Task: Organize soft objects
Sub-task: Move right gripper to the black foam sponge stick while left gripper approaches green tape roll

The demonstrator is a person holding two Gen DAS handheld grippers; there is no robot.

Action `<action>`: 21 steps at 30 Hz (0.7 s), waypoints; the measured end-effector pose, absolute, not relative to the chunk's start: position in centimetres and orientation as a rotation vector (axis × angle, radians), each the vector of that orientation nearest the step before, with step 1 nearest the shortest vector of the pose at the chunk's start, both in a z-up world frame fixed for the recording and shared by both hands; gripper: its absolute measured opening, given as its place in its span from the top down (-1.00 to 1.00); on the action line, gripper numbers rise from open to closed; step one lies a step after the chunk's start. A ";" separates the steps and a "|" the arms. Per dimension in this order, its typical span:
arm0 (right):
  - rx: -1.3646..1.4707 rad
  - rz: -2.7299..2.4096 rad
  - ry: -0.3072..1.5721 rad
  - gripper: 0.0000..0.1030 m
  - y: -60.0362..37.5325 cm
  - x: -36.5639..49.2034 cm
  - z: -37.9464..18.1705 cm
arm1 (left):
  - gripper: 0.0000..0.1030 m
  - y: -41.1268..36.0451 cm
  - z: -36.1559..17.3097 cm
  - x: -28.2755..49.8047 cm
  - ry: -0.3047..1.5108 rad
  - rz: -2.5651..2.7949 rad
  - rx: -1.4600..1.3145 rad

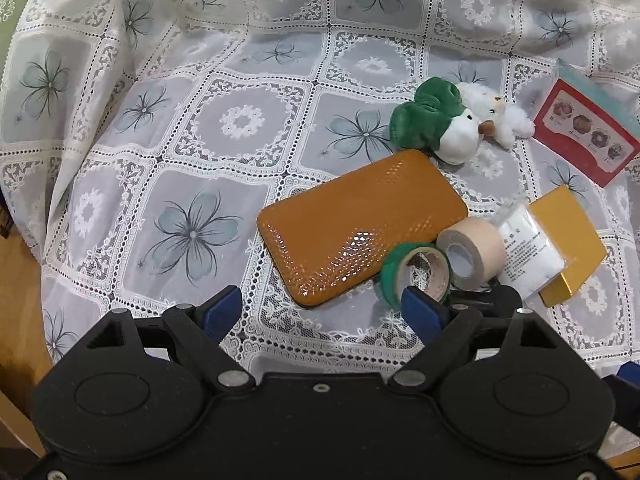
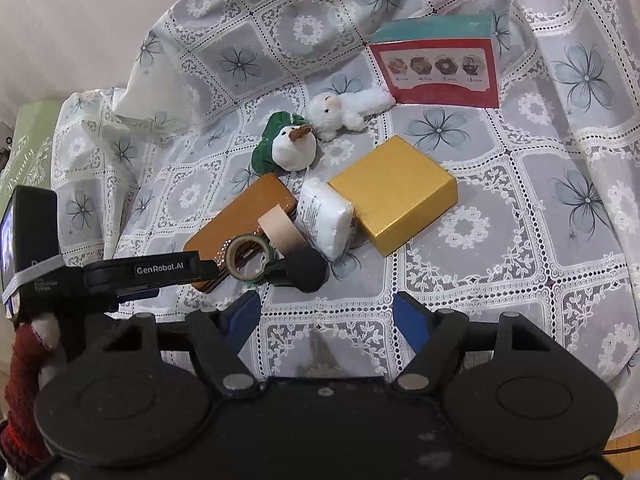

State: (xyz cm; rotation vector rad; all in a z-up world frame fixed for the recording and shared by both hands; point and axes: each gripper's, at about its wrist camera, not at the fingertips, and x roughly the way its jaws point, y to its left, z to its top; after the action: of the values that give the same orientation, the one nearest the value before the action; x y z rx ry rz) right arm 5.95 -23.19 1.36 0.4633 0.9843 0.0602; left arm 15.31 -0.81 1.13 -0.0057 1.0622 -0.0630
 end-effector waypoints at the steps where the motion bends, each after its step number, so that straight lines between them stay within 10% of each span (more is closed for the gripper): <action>1: 0.461 0.060 0.986 -0.43 -23.2 5.9 1.3 | -0.63 -0.9 1.2 15.3 1.061 -0.068 -0.004; 21: 0.423 0.021 1.002 -0.43 -23.6 5.0 0.0 | -0.58 -5.1 -0.1 16.1 1.062 -0.033 -0.054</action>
State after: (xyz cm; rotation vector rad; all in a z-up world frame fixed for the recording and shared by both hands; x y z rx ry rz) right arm 5.04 -23.61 0.00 0.4230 1.0021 0.0212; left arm 16.14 -5.13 -0.13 -0.0539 1.0618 -0.0329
